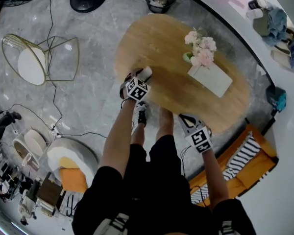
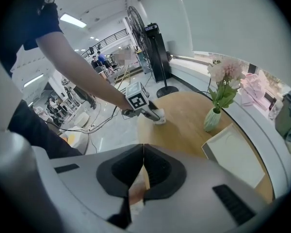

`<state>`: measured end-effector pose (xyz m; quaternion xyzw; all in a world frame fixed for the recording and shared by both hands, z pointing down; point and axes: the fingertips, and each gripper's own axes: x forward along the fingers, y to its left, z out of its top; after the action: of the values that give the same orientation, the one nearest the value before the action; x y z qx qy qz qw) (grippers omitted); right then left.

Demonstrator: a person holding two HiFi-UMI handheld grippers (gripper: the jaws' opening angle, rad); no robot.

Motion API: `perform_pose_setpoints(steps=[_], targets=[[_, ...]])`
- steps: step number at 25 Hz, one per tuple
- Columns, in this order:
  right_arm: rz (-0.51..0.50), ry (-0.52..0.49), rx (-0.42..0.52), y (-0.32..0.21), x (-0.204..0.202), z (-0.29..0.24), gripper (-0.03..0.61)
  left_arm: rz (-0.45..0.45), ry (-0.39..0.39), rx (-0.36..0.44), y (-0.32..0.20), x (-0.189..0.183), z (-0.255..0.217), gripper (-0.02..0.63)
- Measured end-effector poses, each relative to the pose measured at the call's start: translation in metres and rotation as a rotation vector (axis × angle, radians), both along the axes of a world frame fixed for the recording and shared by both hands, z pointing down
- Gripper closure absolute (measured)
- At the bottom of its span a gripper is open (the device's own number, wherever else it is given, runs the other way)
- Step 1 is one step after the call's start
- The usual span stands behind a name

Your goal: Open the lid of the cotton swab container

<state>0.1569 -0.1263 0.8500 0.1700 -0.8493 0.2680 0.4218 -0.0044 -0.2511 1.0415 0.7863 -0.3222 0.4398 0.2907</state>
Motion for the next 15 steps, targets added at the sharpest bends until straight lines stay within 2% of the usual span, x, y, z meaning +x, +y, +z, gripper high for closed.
perform_pose_setpoints(steps=[8,15], targets=[[-0.009,-0.013,0.01,0.005,-0.014,-0.009,0.583,0.023,-0.001,-0.024,0.011,-0.011,-0.016,0.387],[-0.032,-0.04,0.064,-0.003,-0.044,-0.038,0.581,0.057,0.03,0.028,0.008,-0.026,-0.081,0.387]])
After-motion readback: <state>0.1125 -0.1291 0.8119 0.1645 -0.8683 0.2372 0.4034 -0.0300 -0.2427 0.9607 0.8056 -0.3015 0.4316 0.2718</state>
